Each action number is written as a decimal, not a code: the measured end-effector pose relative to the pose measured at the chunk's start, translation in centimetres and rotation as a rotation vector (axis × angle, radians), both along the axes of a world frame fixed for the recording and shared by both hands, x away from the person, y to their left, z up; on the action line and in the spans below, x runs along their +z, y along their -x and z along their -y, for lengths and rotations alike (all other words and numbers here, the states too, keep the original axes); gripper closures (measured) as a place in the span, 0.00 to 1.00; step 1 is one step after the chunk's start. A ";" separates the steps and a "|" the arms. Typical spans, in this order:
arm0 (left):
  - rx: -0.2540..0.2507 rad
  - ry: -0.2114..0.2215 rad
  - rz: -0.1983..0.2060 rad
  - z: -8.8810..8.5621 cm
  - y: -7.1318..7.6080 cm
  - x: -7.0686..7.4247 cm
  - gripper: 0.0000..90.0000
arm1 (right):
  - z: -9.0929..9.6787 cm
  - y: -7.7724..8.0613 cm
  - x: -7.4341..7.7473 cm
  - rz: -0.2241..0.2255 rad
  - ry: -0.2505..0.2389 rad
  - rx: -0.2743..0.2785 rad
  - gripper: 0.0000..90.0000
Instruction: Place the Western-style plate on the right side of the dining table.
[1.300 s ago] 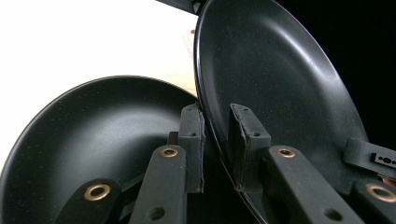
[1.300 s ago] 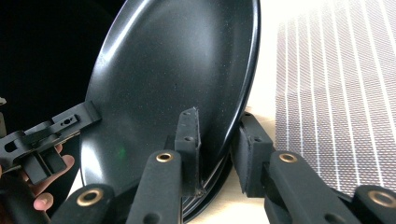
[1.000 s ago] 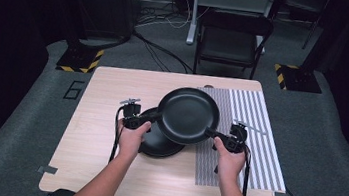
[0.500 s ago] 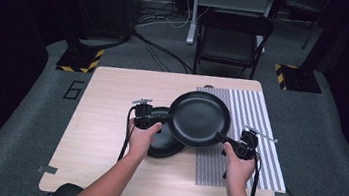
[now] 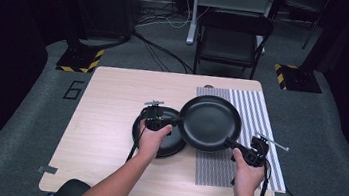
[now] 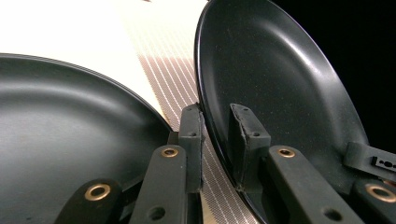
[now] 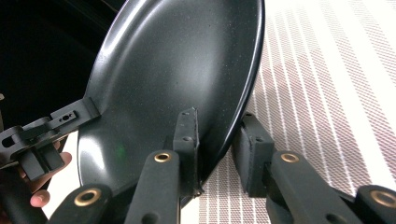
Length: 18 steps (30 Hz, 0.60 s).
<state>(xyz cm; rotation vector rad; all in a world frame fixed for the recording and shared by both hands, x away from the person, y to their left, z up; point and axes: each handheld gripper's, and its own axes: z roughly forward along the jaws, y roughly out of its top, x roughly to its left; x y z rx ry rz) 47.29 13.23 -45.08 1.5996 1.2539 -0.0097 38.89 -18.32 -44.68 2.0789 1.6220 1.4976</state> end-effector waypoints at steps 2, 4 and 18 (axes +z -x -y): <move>-0.004 0.002 -0.004 0.3 0.0 -0.1 0.84 | 0.3 0.2 0.0 -0.004 0.001 -0.009 0.80; -0.011 0.000 -0.005 0.6 0.0 -0.1 0.84 | 0.5 0.4 -0.1 -0.006 -0.003 -0.018 0.80; -0.041 -0.013 -0.010 2.2 0.4 -0.5 0.84 | 1.9 1.5 -0.5 -0.006 0.010 -0.037 0.79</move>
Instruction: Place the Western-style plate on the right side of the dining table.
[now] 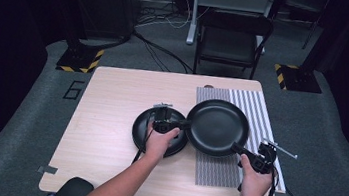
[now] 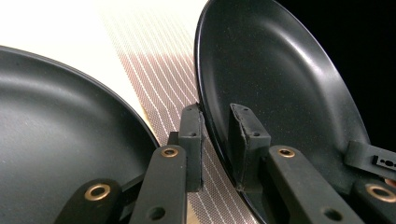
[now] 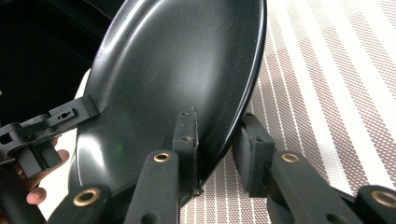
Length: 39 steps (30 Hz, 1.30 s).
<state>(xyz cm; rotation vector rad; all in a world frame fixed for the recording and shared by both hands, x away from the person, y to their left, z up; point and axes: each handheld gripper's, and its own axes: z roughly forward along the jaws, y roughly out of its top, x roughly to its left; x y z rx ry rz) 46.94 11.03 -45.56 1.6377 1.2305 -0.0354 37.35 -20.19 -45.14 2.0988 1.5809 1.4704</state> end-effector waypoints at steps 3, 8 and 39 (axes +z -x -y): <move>-0.004 -0.001 -0.010 0.3 0.1 -0.3 0.84 | 0.3 0.3 -0.3 -0.005 -0.003 -0.002 0.79; -0.016 -0.009 -0.015 1.0 0.1 -0.7 0.84 | 0.8 0.6 -0.9 -0.010 -0.003 -0.008 0.79; 0.003 -0.011 -0.063 5.3 -4.0 -2.1 0.86 | 4.3 -2.1 -2.8 -0.037 -0.042 -0.054 0.80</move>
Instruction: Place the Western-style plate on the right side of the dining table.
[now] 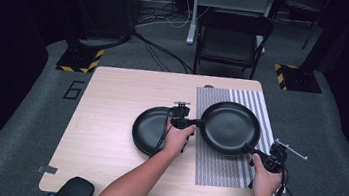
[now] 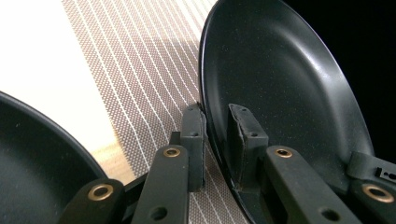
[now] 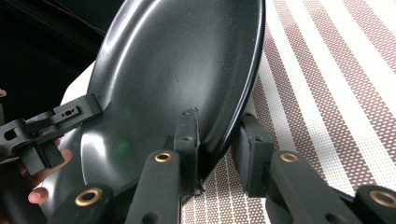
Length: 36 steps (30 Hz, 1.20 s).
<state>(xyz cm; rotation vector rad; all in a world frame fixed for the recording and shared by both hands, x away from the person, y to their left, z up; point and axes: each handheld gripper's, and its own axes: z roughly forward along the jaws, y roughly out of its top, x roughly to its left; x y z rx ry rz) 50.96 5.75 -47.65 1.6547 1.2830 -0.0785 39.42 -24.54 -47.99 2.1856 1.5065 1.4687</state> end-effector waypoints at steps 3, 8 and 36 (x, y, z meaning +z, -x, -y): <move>0.001 -0.012 -0.012 0.1 -0.5 -0.1 0.86 | 0.1 -0.4 -0.1 -0.002 0.007 0.001 0.80; 0.008 -0.025 -0.030 0.4 -1.2 -0.6 0.86 | 0.1 -1.0 -0.5 -0.019 0.016 0.009 0.80; 0.006 -0.091 -0.089 3.2 -3.1 -2.4 0.86 | 2.0 -2.3 -3.1 -0.072 -0.031 -0.033 0.80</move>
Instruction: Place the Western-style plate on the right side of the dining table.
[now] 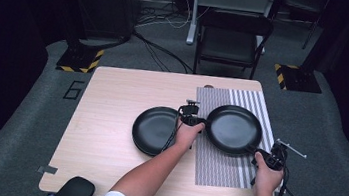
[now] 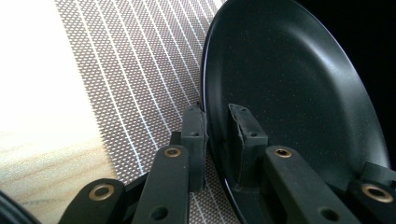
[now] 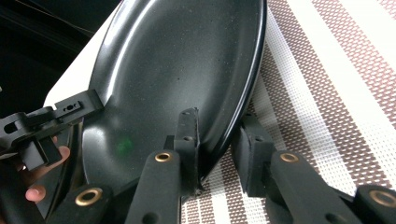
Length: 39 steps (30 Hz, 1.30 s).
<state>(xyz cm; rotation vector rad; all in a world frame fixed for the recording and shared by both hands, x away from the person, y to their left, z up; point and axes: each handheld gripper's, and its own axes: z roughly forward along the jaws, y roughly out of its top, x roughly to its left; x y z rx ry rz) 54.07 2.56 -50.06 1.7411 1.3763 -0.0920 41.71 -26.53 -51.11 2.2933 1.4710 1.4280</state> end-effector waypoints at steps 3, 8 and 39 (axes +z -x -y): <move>-0.006 -0.012 -0.004 0.0 -0.1 -0.2 0.86 | 0.0 -0.2 -0.3 -0.010 -0.012 -0.006 0.80; 0.008 -0.020 -0.002 0.1 -0.3 -0.3 0.86 | 0.0 -0.4 -0.6 -0.018 -0.025 -0.011 0.80; -0.019 -0.108 -0.005 0.3 -1.1 0.3 0.74 | 0.2 -0.4 -0.9 -0.031 0.051 -0.030 0.77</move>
